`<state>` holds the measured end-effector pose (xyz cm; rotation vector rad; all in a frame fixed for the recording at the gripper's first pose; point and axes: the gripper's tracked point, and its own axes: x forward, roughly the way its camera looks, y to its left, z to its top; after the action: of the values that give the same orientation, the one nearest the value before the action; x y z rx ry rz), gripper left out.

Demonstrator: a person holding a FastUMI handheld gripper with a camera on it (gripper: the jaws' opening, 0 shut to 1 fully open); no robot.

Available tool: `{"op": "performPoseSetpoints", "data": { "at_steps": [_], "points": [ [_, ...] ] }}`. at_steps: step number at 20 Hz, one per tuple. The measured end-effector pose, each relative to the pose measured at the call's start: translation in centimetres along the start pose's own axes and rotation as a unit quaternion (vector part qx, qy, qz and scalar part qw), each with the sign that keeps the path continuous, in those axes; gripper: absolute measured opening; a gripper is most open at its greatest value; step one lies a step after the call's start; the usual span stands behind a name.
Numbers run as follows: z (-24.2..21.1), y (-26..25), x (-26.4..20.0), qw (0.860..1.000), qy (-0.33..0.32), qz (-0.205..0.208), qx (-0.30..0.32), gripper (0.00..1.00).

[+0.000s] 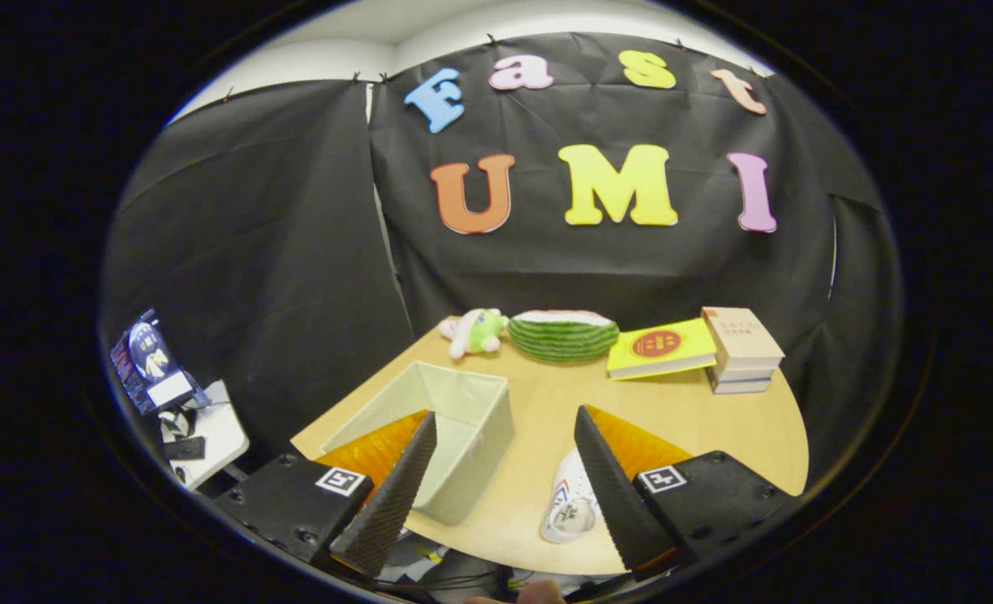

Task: Open the storage box then place both shoes into the box .Put the left shoe in first, then the right shoe, with the right side of both shoes facing outward in a uniform manner.

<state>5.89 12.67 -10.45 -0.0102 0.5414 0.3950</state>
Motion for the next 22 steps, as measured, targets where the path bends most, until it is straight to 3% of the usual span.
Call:
{"op": "performPoseSetpoints", "data": {
  "at_steps": [4, 10, 17, 22],
  "points": [
    [-5.8, -3.5, 2.1, 0.996, 0.087, -0.013, -0.004, 1.0],
    [-12.3, -7.8, 6.0, 0.979, 0.2, -0.024, 0.03, 1.0],
    [-18.0, -12.3, 10.9, 0.955, 0.281, -0.056, 0.077, 1.0],
    [-22.5, -12.4, 13.3, 0.94, 0.327, -0.047, 0.079, 0.89]
  ]
}}
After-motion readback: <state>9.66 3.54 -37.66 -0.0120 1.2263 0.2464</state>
